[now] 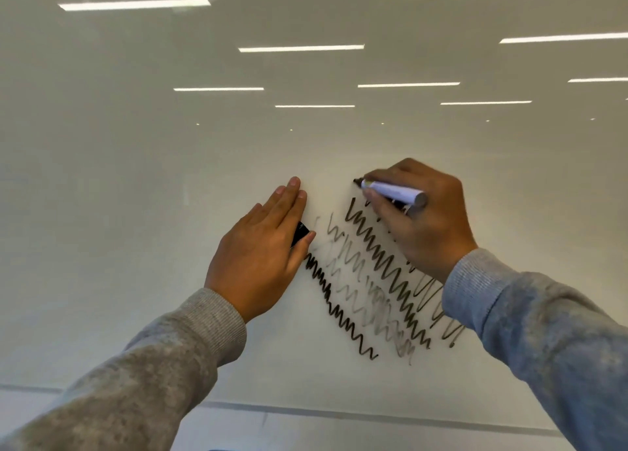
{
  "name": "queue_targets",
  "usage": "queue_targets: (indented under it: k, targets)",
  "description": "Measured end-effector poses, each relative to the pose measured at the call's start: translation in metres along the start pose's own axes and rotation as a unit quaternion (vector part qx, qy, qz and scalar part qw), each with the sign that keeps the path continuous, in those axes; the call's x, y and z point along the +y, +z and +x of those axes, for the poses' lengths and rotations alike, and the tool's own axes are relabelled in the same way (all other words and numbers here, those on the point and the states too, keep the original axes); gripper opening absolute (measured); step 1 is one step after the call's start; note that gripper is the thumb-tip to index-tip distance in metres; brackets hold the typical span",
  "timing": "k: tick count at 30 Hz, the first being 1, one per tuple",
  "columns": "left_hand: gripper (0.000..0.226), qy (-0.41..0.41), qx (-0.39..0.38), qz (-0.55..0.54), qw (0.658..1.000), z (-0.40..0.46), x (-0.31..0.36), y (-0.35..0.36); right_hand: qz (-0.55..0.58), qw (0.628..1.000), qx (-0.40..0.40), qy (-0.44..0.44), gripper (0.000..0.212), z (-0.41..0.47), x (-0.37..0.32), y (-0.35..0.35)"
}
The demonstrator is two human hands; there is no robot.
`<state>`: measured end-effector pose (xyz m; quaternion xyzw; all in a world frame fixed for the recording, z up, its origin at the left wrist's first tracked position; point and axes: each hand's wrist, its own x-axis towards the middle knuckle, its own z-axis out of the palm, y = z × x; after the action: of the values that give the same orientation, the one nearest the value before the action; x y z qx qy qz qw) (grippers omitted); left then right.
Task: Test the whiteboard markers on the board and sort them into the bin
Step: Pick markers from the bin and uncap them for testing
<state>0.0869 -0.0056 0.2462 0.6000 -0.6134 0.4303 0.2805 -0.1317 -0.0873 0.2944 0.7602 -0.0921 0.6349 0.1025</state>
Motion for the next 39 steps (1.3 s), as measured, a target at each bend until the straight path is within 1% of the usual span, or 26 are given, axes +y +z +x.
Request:
queue_targets:
  k: [1, 2, 5, 6, 7, 9, 10, 11, 14, 15, 16, 18, 19, 20, 23, 24, 27, 28, 31, 32, 35, 39]
  targets:
    - [0.062, -0.001, 0.003, -0.006, 1.0, 0.0, 0.0, 0.0, -0.006, 1.0, -0.022, -0.016, 0.016, -0.004, -0.002, 0.003]
    - [0.062, -0.005, 0.004, -0.016, 1.0, -0.001, 0.0, 0.001, -0.007, 0.999, -0.025, -0.021, 0.016, -0.006, -0.003, 0.006]
    - [0.063, -0.01, 0.008, -0.04, 0.999, -0.002, -0.001, 0.002, -0.001, 0.999, 0.039, 0.009, 0.016, -0.002, -0.002, 0.008]
    - [0.063, -0.008, 0.009, -0.046, 0.999, -0.002, -0.002, 0.002, -0.006, 0.999, 0.046, 0.006, 0.016, -0.002, -0.003, 0.01]
    - [0.063, -0.008, 0.008, -0.05, 0.999, -0.003, -0.003, 0.003, -0.012, 0.999, 0.033, -0.009, 0.016, -0.005, -0.005, 0.015]
    - [0.063, -0.003, 0.01, -0.052, 0.999, -0.004, -0.004, 0.003, -0.019, 0.998, -0.026, -0.048, 0.015, -0.013, -0.011, 0.027]
    - [0.063, -0.002, 0.012, -0.052, 0.999, -0.005, -0.005, 0.005, -0.016, 0.998, -0.042, -0.054, 0.015, -0.015, -0.012, 0.029]
    - [0.063, -0.005, 0.015, -0.053, 0.998, -0.007, -0.006, 0.006, -0.01, 0.998, -0.035, -0.046, 0.016, -0.013, -0.011, 0.028]
    - [0.064, -0.015, 0.018, -0.061, 0.998, -0.014, -0.011, 0.011, 0.004, 0.999, 0.053, 0.0, 0.016, -0.004, -0.006, 0.022]
    - [0.064, -0.015, 0.019, -0.059, 0.998, -0.016, -0.012, 0.012, 0.0, 0.999, 0.054, -0.002, 0.016, -0.005, -0.006, 0.023]
    - [0.065, -0.015, 0.02, -0.057, 0.998, -0.018, -0.013, 0.013, -0.011, 0.999, 0.032, -0.019, 0.016, -0.008, -0.009, 0.027]
    - [0.064, -0.016, 0.026, -0.053, 0.998, -0.021, -0.015, 0.014, -0.033, 0.997, -0.036, -0.066, 0.017, -0.018, -0.015, 0.039]
    - [0.064, -0.017, 0.029, -0.051, 0.998, -0.023, -0.016, 0.015, -0.037, 0.995, -0.051, -0.073, 0.017, -0.02, -0.016, 0.042]
    - [0.064, -0.017, 0.032, -0.051, 0.998, -0.024, -0.017, 0.016, -0.039, 0.996, -0.043, -0.068, 0.018, -0.02, -0.014, 0.044]
    - [0.063, -0.02, 0.037, -0.045, 0.998, -0.029, -0.017, 0.017, -0.029, 0.999, 0.023, -0.038, 0.018, -0.017, -0.011, 0.045]
    - [0.063, -0.02, 0.037, -0.04, 0.998, -0.031, -0.018, 0.018, -0.031, 0.998, 0.019, -0.043, 0.018, -0.021, -0.013, 0.05]
    - [0.063, -0.022, 0.035, -0.035, 0.999, -0.041, -0.02, 0.021, -0.063, 0.992, -0.055, -0.094, 0.02, -0.038, -0.021, 0.067]
    - [0.063, -0.023, 0.032, -0.035, 0.999, -0.045, -0.019, 0.023, -0.072, 0.99, -0.064, -0.1, 0.021, -0.039, -0.02, 0.068]
    - [0.063, -0.029, 0.019, -0.024, 0.999, -0.055, -0.02, 0.027, -0.061, 0.996, -0.021, -0.06, 0.021, -0.037, -0.017, 0.067]
    - [0.064, -0.03, 0.014, -0.019, 0.999, -0.058, -0.021, 0.027, -0.057, 0.997, -0.024, -0.055, 0.021, -0.039, -0.019, 0.069]
    - [0.064, -0.032, 0.005, -0.009, 0.999, -0.06, -0.022, 0.027, -0.07, 0.99, -0.093, -0.08, 0.026, -0.05, -0.025, 0.074]
    - [0.064, -0.034, -0.005, -0.016, 0.999, -0.06, -0.022, 0.024, -0.054, 0.993, -0.096, -0.051, 0.027, -0.06, -0.024, 0.068]
